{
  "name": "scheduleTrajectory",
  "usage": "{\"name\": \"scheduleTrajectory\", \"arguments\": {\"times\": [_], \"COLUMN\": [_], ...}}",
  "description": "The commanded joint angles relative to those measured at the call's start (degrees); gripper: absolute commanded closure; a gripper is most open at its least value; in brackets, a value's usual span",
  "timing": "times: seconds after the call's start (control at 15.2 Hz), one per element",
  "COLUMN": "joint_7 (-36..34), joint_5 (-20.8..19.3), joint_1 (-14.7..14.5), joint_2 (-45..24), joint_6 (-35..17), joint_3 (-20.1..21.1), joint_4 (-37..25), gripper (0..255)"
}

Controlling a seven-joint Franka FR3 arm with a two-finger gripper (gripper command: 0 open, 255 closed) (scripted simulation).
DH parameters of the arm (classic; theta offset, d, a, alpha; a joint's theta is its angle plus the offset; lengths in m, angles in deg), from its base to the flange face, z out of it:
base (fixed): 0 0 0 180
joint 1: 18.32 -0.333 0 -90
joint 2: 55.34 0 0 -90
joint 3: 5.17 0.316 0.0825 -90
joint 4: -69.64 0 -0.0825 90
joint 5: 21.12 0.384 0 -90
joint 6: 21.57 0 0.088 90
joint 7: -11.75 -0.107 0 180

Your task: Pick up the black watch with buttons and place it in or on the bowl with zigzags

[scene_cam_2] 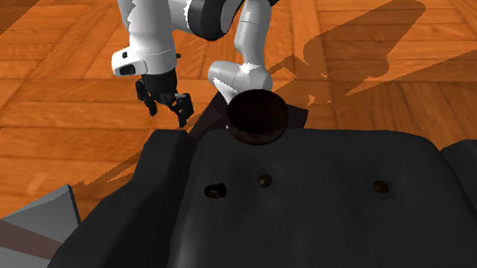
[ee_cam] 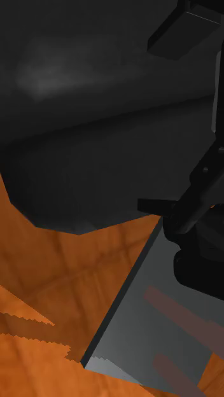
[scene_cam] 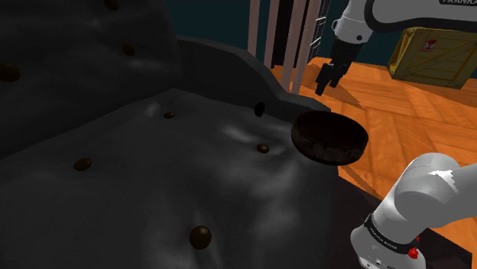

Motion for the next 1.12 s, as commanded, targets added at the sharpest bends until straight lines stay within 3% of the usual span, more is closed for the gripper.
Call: {"name": "scheduleTrajectory", "arguments": {"times": [0.0, 1.06], "joint_7": [0.0, -9.19], "joint_5": [0.0, 9.25], "joint_1": [0.0, -7.58], "joint_2": [0.0, -20.3], "joint_6": [0.0, -9.4], "joint_3": [0.0, 10.9], "joint_4": [0.0, -11.46], "gripper": [0, 0]}}
